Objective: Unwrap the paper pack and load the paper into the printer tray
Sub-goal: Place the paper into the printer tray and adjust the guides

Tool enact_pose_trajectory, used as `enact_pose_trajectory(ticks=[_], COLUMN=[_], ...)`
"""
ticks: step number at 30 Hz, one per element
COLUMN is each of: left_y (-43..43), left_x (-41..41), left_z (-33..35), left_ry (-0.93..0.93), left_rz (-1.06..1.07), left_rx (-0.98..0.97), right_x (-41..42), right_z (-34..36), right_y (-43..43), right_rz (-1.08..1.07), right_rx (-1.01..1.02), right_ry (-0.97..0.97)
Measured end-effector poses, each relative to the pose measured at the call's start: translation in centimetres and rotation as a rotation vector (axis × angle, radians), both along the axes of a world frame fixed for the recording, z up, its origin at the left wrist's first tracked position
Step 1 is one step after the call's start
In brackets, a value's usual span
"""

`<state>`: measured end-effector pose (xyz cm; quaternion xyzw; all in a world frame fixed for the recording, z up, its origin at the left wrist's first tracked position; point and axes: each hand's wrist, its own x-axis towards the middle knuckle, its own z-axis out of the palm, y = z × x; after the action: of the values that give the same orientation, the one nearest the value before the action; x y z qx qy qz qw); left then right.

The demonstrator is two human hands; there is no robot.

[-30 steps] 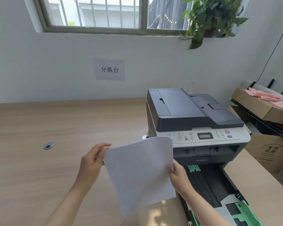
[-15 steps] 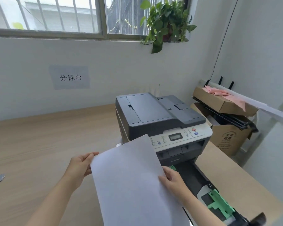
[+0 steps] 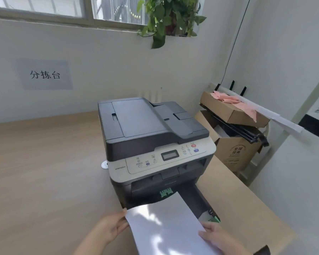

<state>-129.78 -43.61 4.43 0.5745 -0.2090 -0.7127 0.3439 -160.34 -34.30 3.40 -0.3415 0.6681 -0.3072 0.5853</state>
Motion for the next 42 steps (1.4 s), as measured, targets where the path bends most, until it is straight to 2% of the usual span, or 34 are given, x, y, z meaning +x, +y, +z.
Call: enact_pose_trajectory(ticks=[8, 11, 15, 26, 34, 38, 40, 42], left_y=[0.0, 0.1, 0.7, 3.0, 3.8, 4.0, 4.1, 4.1], left_x=[-7.6, -9.5, -10.3, -11.9, -11.8, -11.6, -11.7, -12.0], left_z=[-1.6, -1.6, -2.6, -3.8, -4.2, -4.3, -5.0, -5.8], left_ry=[-0.028, -0.123, -0.266, -0.600, -0.817, -1.043, -1.101, -1.123], left_rz=[0.234, 0.247, 0.249, -0.088, -0.302, -0.502, -0.541, -0.567], left_rx=[0.070, 0.061, 0.064, -0.060, -0.172, -0.247, -0.341, -0.441], right_x=[-7.1, -7.9, -7.3, -6.6, -5.1, -4.7, -4.5, -4.2], right_z=[-4.6, -5.4, -5.3, -5.4, -6.5, -6.9, -7.0, -6.9], right_y=[-4.6, -6.1, -7.1, -8.8, -8.5, -8.7, -8.6, -8.6], right_rz=[0.049, -0.061, -0.056, 0.058, 0.197, 0.270, 0.344, 0.458], right_rx=[-0.069, -0.060, -0.079, -0.188, -0.162, -0.125, -0.121, -0.092], right_ry=[0.149, 0.105, 0.181, 0.278, 0.391, 0.441, 0.504, 0.672])
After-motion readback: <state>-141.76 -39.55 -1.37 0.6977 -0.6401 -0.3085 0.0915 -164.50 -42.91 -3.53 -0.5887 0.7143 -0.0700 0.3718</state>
